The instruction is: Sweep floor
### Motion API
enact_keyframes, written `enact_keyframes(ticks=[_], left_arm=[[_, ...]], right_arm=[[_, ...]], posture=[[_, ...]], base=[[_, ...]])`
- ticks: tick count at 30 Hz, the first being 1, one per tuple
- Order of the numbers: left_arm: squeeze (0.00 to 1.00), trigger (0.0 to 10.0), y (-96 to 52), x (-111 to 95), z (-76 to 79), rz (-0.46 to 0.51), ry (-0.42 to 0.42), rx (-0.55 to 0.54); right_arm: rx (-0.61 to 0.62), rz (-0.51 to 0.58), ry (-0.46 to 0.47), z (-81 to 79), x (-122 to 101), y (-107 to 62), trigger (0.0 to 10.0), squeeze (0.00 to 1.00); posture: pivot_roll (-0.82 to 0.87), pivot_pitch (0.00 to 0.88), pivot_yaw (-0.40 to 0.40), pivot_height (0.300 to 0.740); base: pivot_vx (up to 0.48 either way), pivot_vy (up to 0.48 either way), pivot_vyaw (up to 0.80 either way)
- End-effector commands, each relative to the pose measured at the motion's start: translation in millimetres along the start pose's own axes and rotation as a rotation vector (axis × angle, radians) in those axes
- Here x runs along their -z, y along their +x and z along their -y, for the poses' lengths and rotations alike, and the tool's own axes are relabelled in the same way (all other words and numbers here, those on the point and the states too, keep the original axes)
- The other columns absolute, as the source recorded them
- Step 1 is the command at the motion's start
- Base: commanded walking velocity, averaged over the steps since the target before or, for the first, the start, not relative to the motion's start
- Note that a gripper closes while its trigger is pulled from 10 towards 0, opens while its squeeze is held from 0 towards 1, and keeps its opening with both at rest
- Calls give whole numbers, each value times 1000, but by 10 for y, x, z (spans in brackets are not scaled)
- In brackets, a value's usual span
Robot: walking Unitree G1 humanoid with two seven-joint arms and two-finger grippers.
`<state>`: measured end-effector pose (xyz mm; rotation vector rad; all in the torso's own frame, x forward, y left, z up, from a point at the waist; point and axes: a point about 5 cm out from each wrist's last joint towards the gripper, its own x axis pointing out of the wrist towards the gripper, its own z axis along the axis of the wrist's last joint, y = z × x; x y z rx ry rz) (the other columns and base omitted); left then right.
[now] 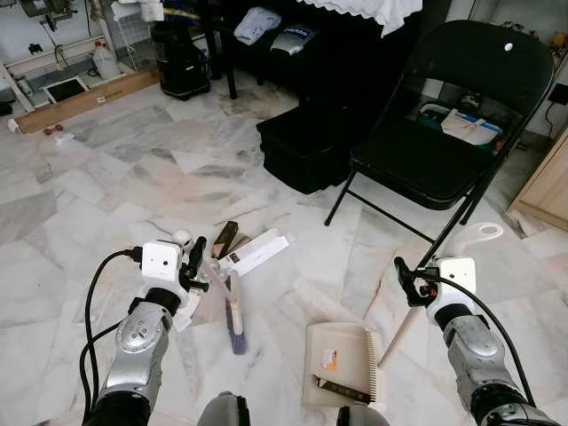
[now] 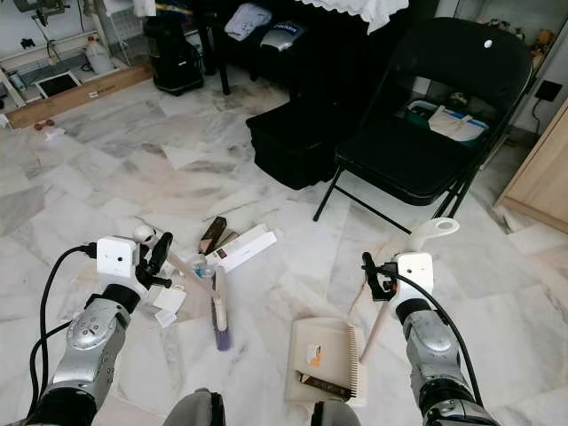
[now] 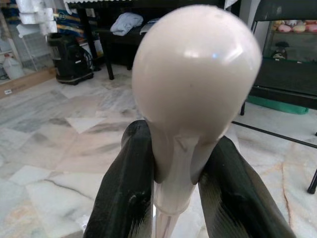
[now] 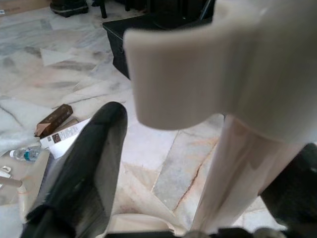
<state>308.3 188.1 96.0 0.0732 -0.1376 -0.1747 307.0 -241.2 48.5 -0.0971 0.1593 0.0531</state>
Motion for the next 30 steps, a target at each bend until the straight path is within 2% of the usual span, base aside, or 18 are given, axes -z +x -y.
enact_keyframes(ticks=[1, 30], left_arm=[[0, 10000, -58, 109, -15, -64, -6, -2], [0, 10000, -55, 103, -25, -61, -5, -4]], right_arm=[[-14, -20, -4, -19, 44, -17, 0, 0], [-14, -14, -2, -53, 57, -22, 0, 0]], posture=[[22, 106, 33, 645], [25, 102, 35, 645]], base=[[0, 0, 0], [0, 0, 0]])
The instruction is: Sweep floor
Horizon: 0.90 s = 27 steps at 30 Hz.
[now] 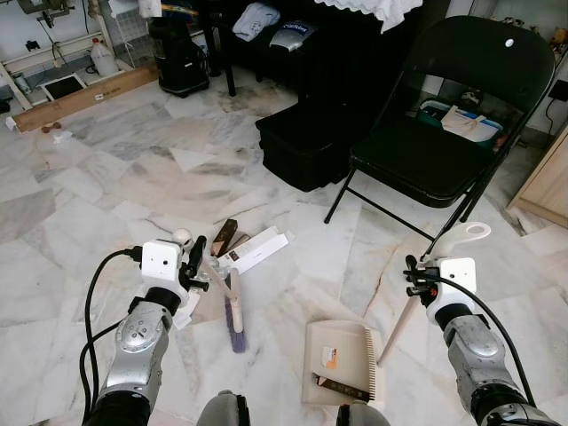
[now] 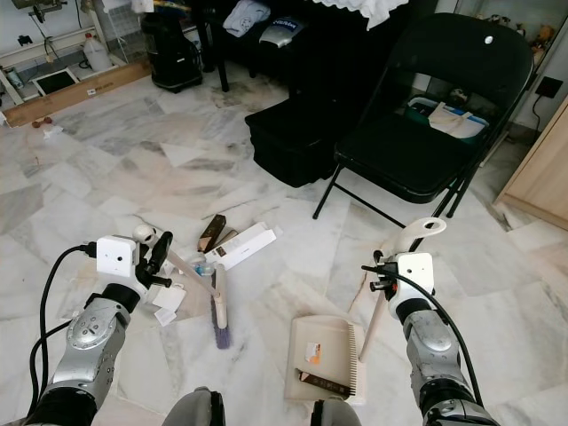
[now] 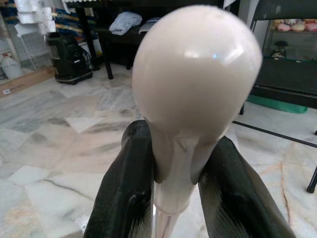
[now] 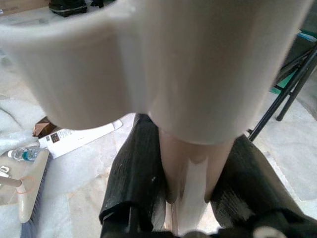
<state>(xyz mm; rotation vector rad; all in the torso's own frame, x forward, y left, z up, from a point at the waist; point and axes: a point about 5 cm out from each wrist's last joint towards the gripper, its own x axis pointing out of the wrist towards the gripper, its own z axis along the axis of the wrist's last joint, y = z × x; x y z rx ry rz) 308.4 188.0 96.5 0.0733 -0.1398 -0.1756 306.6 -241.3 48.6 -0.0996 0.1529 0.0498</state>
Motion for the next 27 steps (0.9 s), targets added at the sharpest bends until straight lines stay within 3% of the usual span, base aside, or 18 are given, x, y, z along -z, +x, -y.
enact_keyframes(ticks=[1, 17, 18, 19, 20, 27], left_arm=[[0, 10000, -57, 106, -26, -63, -5, -5], [0, 10000, -51, 105, -30, -66, -3, 1], [0, 10000, -51, 106, -29, -67, -3, 2], [0, 10000, -50, 106, -28, -67, -3, 3], [0, 10000, -49, 109, -27, -69, -3, 4], [0, 10000, -49, 119, -10, -74, -5, 8]], right_arm=[[-19, -21, 1, -62, 62, -18, 0, 0], [2, -34, 21, -83, 78, -8, 0, 0], [17, -40, 16, -73, 82, -7, 4431, 0], [26, -45, 12, -66, 85, -7, 4431, 0], [49, -57, 12, -54, 97, -8, 10000, 0], [95, -41, 67, -69, 89, 2, 10000, 0]], posture=[[25, 102, 35, 645], [28, 86, 37, 645], [28, 86, 37, 645], [28, 86, 37, 645], [28, 86, 37, 645], [25, 90, 37, 645]], base=[[0, 0, 0], [0, 0, 0], [0, 0, 0], [0, 0, 0], [0, 0, 0], [0, 0, 0]])
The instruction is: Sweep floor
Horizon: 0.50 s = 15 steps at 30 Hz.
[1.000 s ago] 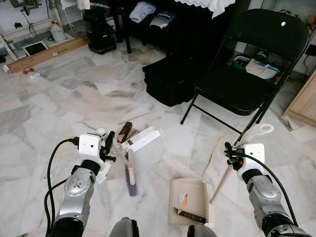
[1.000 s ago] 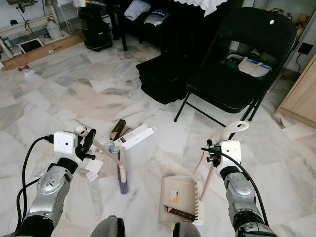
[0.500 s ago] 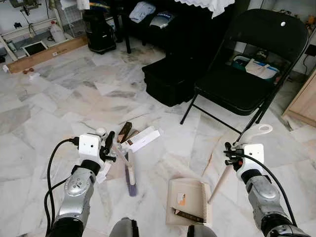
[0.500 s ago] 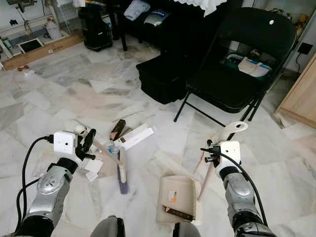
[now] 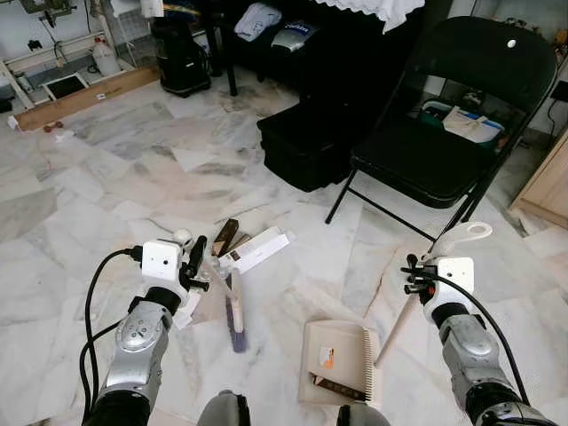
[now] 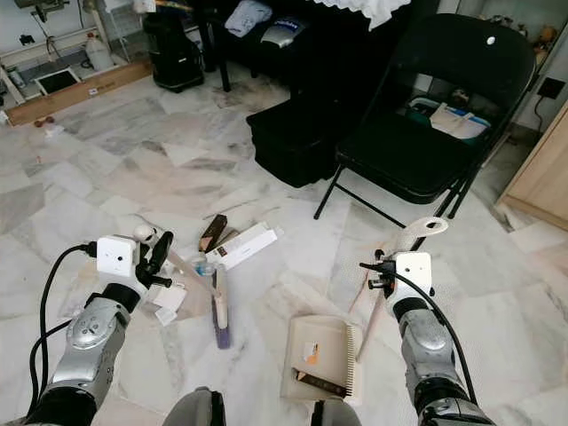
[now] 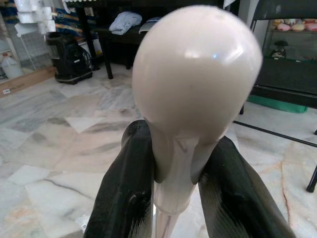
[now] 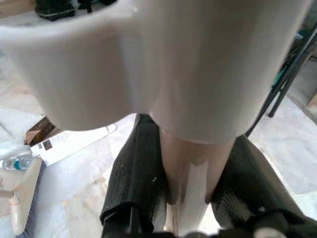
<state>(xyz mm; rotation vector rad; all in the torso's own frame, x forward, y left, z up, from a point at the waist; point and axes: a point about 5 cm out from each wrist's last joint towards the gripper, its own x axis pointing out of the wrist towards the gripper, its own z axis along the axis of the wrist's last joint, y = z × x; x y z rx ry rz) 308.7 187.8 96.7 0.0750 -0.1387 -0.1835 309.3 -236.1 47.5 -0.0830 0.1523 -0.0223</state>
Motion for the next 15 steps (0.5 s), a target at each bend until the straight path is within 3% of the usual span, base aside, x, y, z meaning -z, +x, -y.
enact_keyframes(ticks=[1, 7, 15], left_arm=[[0, 10000, -53, 122, -8, -74, -7, 0], [0, 10000, -53, 120, -11, -73, -8, 0], [0, 10000, -53, 125, -9, -74, -10, 0]], right_arm=[[28, -41, 44, -19, 91, -29, 10000, 0], [42, -18, 75, -32, 78, -30, 10000, 0], [58, -15, 72, -21, 59, -18, 10000, 0]], posture=[[25, 91, 37, 645], [26, 93, 37, 645], [26, 96, 36, 698]], base=[[0, 0, 0], [0, 0, 0], [0, 0, 0]])
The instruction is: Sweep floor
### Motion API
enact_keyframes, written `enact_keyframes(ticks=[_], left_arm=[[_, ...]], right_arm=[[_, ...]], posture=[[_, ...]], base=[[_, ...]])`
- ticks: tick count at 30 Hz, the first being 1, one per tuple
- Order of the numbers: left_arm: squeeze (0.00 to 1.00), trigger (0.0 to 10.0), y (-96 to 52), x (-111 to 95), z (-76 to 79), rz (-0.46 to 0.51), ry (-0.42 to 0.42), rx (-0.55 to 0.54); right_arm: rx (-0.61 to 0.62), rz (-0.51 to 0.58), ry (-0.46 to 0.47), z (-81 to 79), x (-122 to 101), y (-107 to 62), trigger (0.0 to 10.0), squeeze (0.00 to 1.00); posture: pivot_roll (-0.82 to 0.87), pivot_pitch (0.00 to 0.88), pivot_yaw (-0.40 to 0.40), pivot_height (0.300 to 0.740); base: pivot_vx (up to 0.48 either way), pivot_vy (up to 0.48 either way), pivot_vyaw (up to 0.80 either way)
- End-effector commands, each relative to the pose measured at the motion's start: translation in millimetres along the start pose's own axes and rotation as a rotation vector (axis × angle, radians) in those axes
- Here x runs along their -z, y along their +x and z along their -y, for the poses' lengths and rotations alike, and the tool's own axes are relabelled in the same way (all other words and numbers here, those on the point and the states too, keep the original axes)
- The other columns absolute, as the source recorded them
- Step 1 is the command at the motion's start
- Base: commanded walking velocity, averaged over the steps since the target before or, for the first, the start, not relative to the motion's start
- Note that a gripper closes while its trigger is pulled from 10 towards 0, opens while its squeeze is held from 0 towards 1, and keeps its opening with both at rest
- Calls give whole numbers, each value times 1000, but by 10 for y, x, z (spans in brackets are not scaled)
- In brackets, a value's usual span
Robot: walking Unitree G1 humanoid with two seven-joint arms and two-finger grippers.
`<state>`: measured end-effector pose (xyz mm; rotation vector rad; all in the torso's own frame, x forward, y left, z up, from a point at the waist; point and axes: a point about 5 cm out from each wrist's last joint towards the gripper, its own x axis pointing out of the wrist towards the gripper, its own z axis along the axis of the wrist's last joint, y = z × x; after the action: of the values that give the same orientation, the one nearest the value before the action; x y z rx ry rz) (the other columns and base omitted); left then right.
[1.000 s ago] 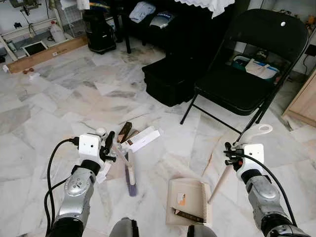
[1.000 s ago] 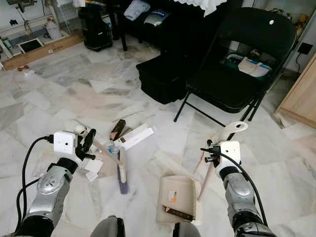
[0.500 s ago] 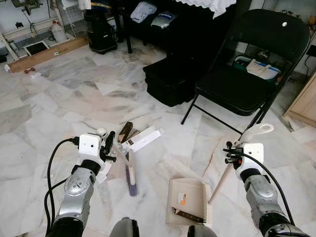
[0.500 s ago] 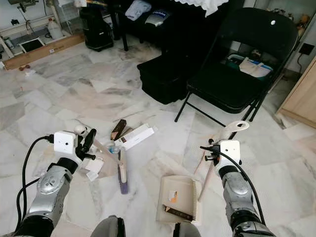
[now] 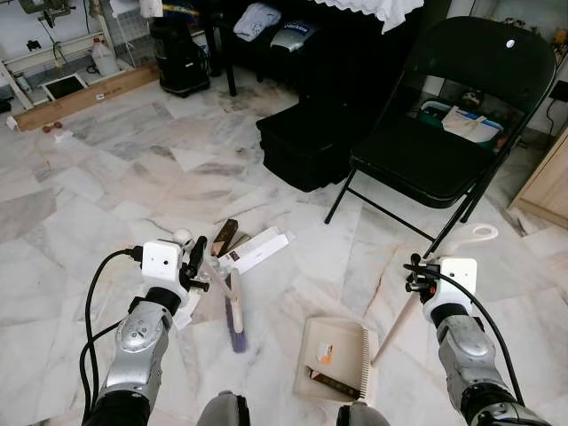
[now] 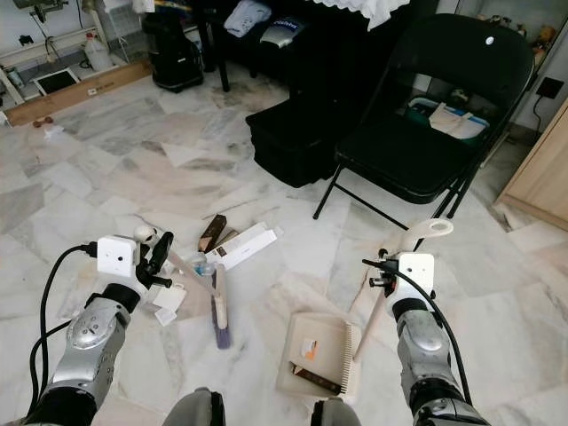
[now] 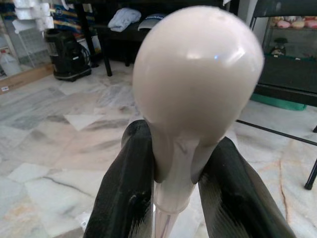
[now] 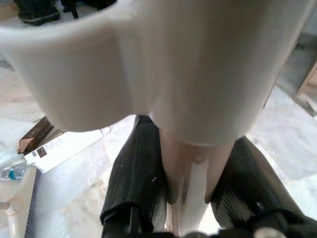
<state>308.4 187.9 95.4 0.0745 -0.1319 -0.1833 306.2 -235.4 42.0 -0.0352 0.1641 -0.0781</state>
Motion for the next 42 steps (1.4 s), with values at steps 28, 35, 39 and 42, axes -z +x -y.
enact_keyframes(ticks=[28, 35, 39, 42], left_arm=[[0, 10000, -29, 102, -15, -66, -10, -1], [0, 10000, -12, 95, 0, -65, -12, 5], [0, 10000, 10, 84, 34, -61, -17, 17], [0, 10000, 31, 66, 49, -55, -18, 24]], right_arm=[[-10, 31, 25, -51, -34, 12, 10000, 0], [-10, 32, 28, -61, -41, 19, 10000, 0], [-6, 32, 37, -79, -38, 22, 10000, 0], [8, 18, 57, -99, -22, 27, 10000, 0]], posture=[[25, 100, 36, 740], [23, 95, 36, 740], [24, 81, 37, 740], [25, 74, 37, 740]], base=[[0, 0, 0], [0, 0, 0], [0, 0, 0], [0, 0, 0]])
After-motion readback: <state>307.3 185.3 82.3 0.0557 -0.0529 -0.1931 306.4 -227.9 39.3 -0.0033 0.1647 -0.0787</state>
